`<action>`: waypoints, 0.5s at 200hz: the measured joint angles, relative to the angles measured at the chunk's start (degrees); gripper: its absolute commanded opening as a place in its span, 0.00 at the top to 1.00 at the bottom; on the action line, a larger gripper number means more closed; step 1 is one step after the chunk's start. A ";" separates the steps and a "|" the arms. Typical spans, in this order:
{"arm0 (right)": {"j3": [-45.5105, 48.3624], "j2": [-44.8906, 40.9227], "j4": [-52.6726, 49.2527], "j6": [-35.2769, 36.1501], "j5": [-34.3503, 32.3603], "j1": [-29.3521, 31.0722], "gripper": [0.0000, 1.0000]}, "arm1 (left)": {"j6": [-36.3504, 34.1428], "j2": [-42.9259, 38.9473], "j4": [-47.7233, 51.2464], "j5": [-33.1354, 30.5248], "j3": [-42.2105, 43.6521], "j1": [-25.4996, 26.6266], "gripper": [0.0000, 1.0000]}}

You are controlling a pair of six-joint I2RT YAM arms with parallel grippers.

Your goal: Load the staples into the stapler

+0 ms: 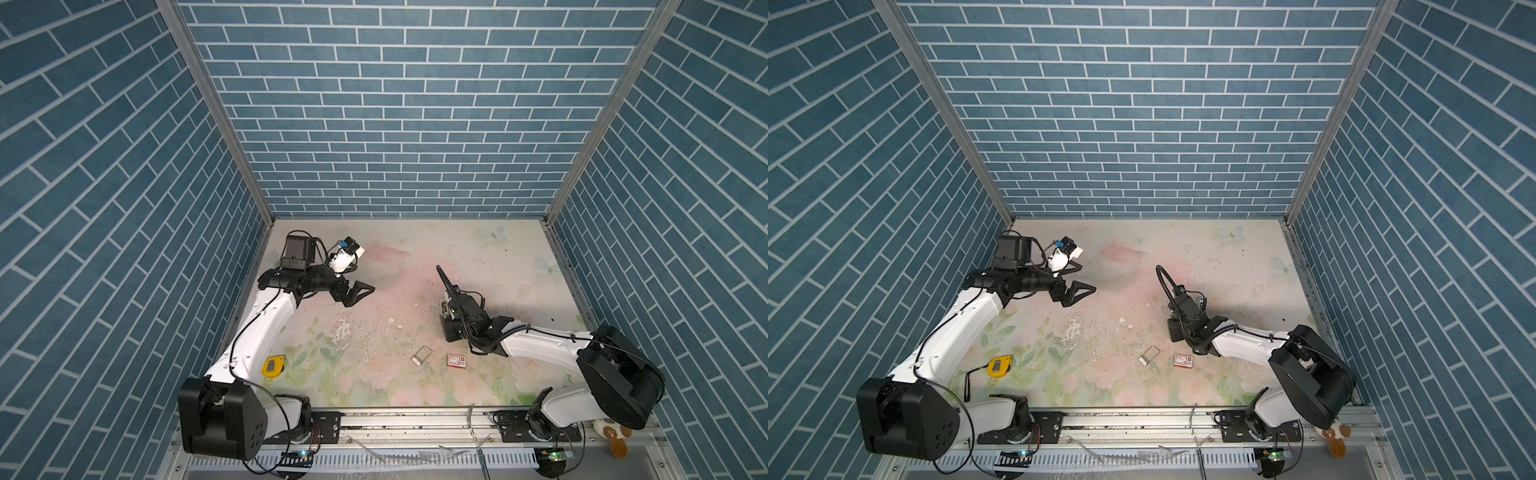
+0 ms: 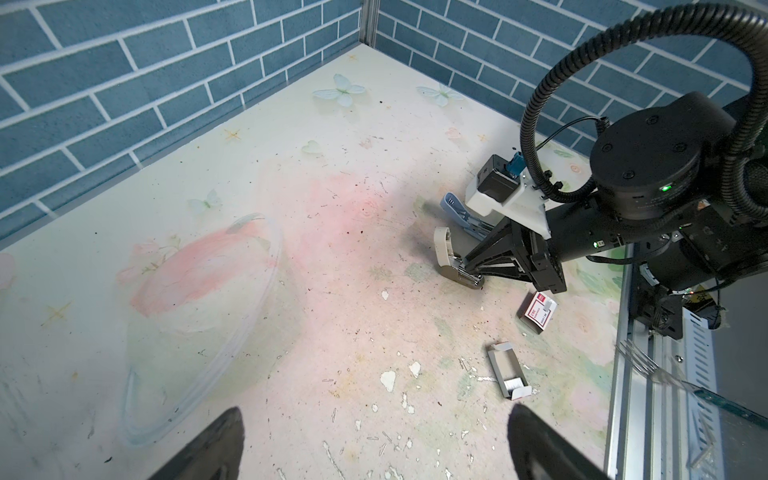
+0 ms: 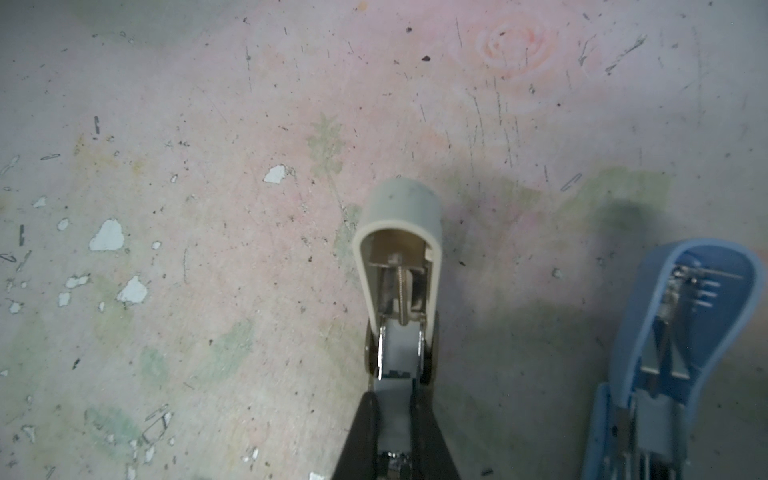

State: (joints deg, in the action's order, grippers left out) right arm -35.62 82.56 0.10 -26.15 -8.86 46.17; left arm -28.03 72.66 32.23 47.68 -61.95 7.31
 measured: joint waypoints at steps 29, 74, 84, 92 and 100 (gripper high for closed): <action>0.46 -0.28 0.22 0.00 -0.22 0.00 0.89 | 0.02 0.00 0.00 -0.02 0.02 0.00 0.00; 0.48 -0.42 0.17 0.00 -0.37 -0.02 0.89 | 0.04 0.00 -0.02 0.00 0.02 0.00 0.00; 0.48 -0.42 0.17 0.00 -0.37 -0.02 0.89 | 0.04 0.00 -0.02 -0.02 0.02 0.00 0.00; 0.48 -0.39 0.17 0.00 -0.37 -0.02 0.89 | 0.04 0.00 -0.02 0.00 0.02 0.00 0.00; 0.48 -0.39 0.17 0.00 -0.37 -0.02 0.89 | 0.04 0.00 -0.02 0.00 0.02 0.00 0.00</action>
State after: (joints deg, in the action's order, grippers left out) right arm -35.14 82.17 0.27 -26.15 -9.23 46.15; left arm -27.99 72.66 32.21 47.68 -61.93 7.31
